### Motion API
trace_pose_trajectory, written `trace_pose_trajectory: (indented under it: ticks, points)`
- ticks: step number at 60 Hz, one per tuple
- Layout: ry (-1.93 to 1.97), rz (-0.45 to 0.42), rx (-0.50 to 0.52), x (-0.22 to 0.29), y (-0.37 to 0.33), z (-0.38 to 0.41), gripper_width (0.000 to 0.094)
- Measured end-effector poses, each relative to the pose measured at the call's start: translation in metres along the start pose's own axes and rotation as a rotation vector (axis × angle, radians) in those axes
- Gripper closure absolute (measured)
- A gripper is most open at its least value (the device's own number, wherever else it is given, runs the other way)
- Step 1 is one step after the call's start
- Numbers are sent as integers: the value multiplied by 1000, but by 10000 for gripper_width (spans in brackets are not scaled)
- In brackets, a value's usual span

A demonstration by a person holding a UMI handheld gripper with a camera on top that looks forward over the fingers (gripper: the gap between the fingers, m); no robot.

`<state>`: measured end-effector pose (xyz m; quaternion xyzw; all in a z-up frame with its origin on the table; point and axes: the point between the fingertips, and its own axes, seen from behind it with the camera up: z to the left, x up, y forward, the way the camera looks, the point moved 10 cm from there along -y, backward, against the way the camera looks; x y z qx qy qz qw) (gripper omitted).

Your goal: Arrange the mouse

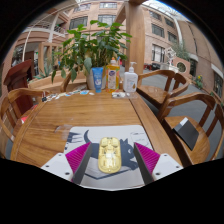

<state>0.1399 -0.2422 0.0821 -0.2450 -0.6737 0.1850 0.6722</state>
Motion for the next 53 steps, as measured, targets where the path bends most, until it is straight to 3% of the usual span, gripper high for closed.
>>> trace_pose_trajectory:
  ticks: [15,30,53]
  points:
    - [-37,-94,-25,20,-90,7,88]
    - [-62,-122,-26,10,-171,0,83]
    - [-92,-140,-33,-19,-220,10,85]
